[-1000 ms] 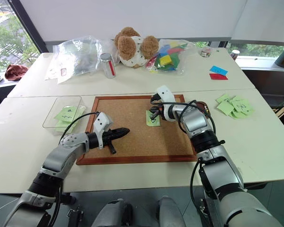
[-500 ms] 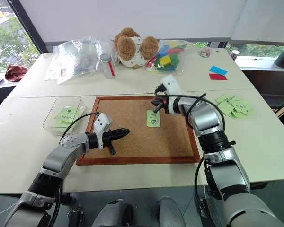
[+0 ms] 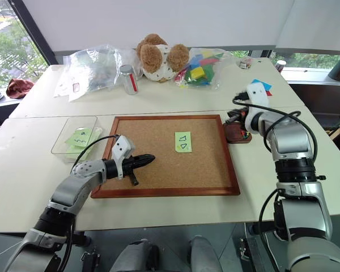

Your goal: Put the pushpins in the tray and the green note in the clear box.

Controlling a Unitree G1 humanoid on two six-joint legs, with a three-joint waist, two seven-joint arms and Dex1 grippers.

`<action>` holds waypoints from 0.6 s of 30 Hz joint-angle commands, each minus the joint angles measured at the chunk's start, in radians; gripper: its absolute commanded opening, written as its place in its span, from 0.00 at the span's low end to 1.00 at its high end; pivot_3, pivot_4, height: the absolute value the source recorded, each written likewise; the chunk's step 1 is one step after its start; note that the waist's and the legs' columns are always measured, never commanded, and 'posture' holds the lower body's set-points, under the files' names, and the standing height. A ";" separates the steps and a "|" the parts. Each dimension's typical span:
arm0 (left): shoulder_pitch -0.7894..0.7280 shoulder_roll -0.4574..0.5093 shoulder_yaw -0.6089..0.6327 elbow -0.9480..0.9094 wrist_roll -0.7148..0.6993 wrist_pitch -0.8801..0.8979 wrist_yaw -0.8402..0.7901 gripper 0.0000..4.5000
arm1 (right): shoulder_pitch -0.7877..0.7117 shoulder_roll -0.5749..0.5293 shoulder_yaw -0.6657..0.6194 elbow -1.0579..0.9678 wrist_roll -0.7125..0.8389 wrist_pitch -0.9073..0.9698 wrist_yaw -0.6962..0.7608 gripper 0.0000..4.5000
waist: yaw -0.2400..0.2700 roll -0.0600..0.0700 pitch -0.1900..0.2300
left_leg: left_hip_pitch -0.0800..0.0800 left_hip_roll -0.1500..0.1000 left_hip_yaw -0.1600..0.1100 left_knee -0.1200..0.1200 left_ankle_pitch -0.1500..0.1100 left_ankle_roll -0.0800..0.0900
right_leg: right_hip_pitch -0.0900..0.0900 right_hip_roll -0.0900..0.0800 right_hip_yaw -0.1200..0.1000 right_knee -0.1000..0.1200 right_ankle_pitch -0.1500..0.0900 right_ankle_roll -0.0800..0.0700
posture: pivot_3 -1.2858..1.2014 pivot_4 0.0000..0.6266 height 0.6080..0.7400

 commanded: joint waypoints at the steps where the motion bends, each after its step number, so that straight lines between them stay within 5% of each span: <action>1: 0.030 0.009 -0.024 0.048 0.036 0.029 -0.003 0.00 | -0.011 -0.009 -0.017 0.018 -0.002 -0.045 -0.006 0.01 | 0.000 0.000 0.000 | 0.000 0.000 0.000 0.000 0.000 0.000 | 0.000 0.000 0.000 0.000 0.000 0.000 | 0.52 0.24 1.00; 7: 0.030 0.010 -0.023 0.045 0.036 0.031 -0.001 0.00 | 0.012 0.004 -0.001 0.076 -0.013 -0.075 -0.014 0.06 | 0.003 0.000 0.000 | 0.000 0.000 0.000 0.000 0.000 0.000 | 0.000 0.000 0.000 0.000 0.000 0.000 | 0.52 0.24 1.00; 10: 0.035 0.013 -0.020 0.038 0.034 0.032 0.001 0.00 | 0.026 0.009 0.003 0.085 -0.013 -0.087 -0.014 0.31 | 0.002 0.000 0.000 | 0.000 0.000 0.000 0.000 0.000 0.000 | 0.000 0.000 0.000 0.000 0.000 0.000 | 0.52 0.24 1.00; 16: 0.047 0.020 -0.013 0.026 0.032 0.035 0.002 0.00 | 0.019 0.003 -0.005 0.080 -0.009 -0.082 -0.012 0.99 | 0.001 0.000 0.000 | 0.000 0.000 0.000 0.000 0.000 0.000 | 0.000 0.000 0.000 0.000 0.000 0.000 | 0.52 0.24 1.00; 18: 0.047 0.021 -0.012 0.026 0.032 0.036 0.001 0.00 | 0.012 -0.001 -0.009 0.063 0.000 -0.076 -0.003 0.99 | 0.001 0.000 0.000 | 0.000 0.000 0.000 0.000 0.000 0.000 | 0.000 0.000 0.000 0.000 0.000 0.000 | 0.52 0.24 1.00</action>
